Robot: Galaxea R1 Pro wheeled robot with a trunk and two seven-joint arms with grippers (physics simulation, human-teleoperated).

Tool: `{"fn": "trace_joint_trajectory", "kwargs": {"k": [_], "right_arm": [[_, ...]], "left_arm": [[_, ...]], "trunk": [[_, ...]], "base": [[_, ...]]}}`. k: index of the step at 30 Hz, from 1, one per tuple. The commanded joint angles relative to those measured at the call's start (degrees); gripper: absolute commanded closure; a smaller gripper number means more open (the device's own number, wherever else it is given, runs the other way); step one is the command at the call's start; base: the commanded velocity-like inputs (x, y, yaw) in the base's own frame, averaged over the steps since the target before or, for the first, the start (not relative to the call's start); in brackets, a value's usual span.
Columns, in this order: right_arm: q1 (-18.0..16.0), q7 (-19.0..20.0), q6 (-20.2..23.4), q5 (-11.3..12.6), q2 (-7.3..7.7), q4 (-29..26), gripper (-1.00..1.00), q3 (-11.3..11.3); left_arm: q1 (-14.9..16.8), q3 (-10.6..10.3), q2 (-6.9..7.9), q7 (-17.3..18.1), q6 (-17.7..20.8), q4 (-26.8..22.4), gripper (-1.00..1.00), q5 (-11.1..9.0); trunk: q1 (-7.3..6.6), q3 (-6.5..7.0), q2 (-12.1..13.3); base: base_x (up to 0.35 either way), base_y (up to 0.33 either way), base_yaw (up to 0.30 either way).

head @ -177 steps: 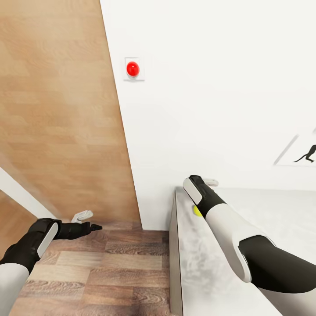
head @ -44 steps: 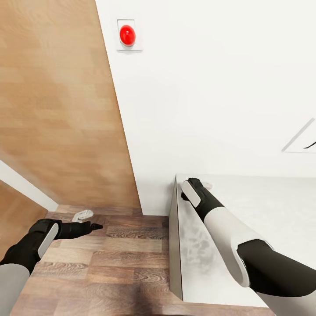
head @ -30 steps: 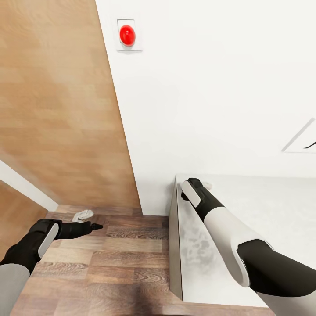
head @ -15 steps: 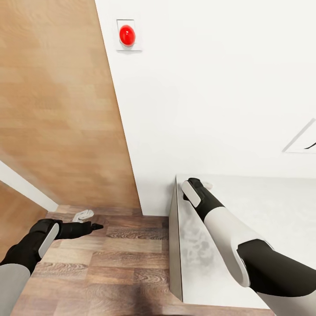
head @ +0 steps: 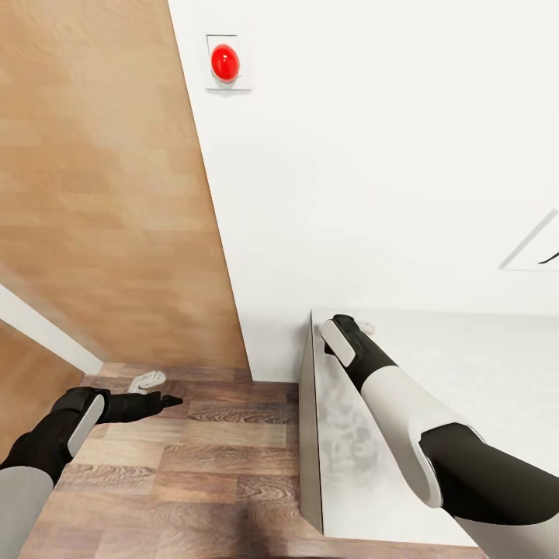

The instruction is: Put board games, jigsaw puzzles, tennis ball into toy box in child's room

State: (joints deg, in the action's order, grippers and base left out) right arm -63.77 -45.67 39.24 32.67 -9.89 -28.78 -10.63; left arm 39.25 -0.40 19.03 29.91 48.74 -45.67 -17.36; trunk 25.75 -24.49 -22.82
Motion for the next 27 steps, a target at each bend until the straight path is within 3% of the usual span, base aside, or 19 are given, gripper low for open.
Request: {"fn": "trace_joint_trajectory", "kwargs": {"k": [1,12,22,27], "right_arm": [[0.0,-0.5,0.0,0.9,0.05,0.0,1.00,-0.4],[0.0,-0.5,0.0,0.9,0.12,-1.2,1.00,-0.4],[0.2,-0.5,0.3,1.0,0.22,-8.0,1.00,-0.5],[3.7,0.6,2.2,2.2,0.27,-16.1,1.00,-0.2]], "left_arm": [[0.0,0.0,0.03,0.1,0.3,0.0,-1.00,-0.1],[0.0,0.0,0.04,0.1,0.3,0.0,-1.00,-0.1],[0.0,0.0,0.02,0.1,0.3,0.0,-1.00,-0.1],[0.0,0.0,0.02,0.1,0.3,0.0,-1.00,-0.1]], "trunk": [[0.04,-0.10,-0.1],[0.04,-0.10,-0.1],[0.04,0.36,-0.1],[0.04,0.82,-0.1]], "base": [[0.000,0.000,0.000],[0.000,0.000,0.000],[0.000,0.000,0.000],[0.000,0.000,0.000]]}}
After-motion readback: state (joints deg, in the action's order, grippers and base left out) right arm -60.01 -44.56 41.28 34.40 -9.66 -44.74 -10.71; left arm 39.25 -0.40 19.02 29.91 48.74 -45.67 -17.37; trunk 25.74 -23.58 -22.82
